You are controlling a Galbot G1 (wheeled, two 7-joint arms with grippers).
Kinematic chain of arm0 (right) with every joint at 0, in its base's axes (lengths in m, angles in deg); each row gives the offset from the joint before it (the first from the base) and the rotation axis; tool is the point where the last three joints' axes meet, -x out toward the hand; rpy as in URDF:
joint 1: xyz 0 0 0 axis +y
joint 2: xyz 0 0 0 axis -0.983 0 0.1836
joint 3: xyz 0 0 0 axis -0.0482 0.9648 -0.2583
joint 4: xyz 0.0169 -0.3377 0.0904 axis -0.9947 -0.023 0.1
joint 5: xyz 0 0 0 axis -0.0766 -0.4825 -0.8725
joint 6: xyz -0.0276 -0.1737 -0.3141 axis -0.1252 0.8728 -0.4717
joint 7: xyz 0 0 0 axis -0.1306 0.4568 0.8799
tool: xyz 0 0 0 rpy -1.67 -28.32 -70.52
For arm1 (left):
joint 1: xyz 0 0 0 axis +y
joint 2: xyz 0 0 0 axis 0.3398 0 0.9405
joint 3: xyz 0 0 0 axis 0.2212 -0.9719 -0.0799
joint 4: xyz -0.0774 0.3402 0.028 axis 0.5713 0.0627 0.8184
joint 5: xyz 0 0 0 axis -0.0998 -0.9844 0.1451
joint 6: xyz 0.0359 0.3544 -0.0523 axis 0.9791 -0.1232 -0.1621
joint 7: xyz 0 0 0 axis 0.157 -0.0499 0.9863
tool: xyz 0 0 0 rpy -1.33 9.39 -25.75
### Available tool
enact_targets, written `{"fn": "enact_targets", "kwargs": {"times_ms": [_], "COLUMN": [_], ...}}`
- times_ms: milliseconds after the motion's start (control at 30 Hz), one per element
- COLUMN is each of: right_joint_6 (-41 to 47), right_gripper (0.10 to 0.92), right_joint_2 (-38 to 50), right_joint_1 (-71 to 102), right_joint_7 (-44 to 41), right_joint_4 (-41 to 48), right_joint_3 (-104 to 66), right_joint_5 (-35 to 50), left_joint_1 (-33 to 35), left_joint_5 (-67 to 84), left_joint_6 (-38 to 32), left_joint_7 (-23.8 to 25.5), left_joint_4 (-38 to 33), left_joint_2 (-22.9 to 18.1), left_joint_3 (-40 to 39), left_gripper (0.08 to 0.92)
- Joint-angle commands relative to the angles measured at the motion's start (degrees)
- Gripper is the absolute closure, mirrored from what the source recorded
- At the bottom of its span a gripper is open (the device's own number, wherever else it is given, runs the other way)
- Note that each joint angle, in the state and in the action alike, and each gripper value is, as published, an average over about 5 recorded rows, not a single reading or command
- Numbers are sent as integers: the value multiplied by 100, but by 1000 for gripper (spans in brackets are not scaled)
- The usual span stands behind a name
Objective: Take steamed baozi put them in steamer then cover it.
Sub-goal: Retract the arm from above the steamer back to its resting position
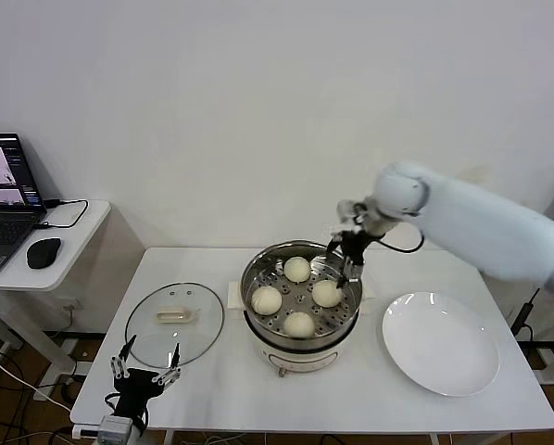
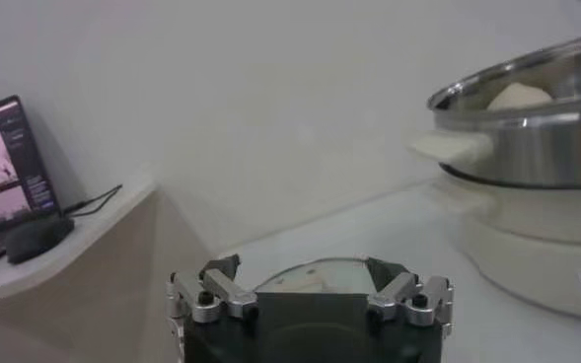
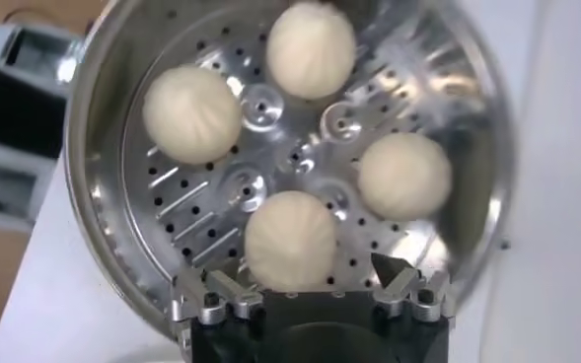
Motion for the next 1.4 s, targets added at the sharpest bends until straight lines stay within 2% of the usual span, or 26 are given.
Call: {"fn": "enact_targets", "kwargs": {"times_ms": [33, 267, 367, 533, 733, 900, 1033, 1133, 1200, 1300, 1333, 1400], "right_joint_6": [-70, -559, -839, -1096, -1605, -2153, -2065, -1863, -1834, -1815, -1791, -1761], "right_gripper": [203, 202, 203, 203, 203, 202, 203, 203, 203, 202, 203, 203], "right_joint_2": [2007, 2692, 2353, 1121, -419, -1462, -2053, -2197, -2229, -2269, -2275, -2281], "right_joint_1": [1580, 4981, 6737, 8697, 9779, 10305, 10518, 10524, 10502, 10459, 10445, 10425], "right_joint_7": [1811, 3260, 3900, 4749, 5659, 6129, 6449, 6740, 6814, 6832, 6836, 6830], "right_joint_4": [-1356, -2149, -2254, -2658, -2994, -3041, -3191, -3084, -2966, -2941, -2960, -2990], "right_joint_3": [-3140, -6367, -7900, -9654, -10265, -10346, -10301, -10152, -10104, -10119, -10127, -10135], "right_joint_5": [1647, 1868, 1865, 1633, 1592, 1606, 1609, 1751, 1739, 1715, 1731, 1728], "left_joint_1": [82, 238, 253, 201, -28, -101, -197, -266, -290, -354, -389, -496], "left_joint_5": [409, 702, 820, 641, 102, -142, -579, -1617, -2538, -4066, -4567, -5558], "left_joint_6": [-381, -773, -786, -840, -979, -1183, -1302, -1477, -1659, -1847, -1873, -1816], "left_joint_7": [-142, -109, -94, -176, -243, -29, 38, -2, -103, -563, -814, -1684], "left_joint_4": [114, 82, 59, 121, 375, 518, 594, 651, 700, 877, 972, 1278], "left_joint_2": [-33, -38, -65, -98, -62, 103, 125, 106, 139, 286, 347, 487], "left_joint_3": [1, -72, -111, -90, 60, 115, 148, 148, 118, 19, -22, -136], "left_gripper": [177, 177, 177, 177, 177, 177, 177, 177, 177, 177, 177, 177]}}
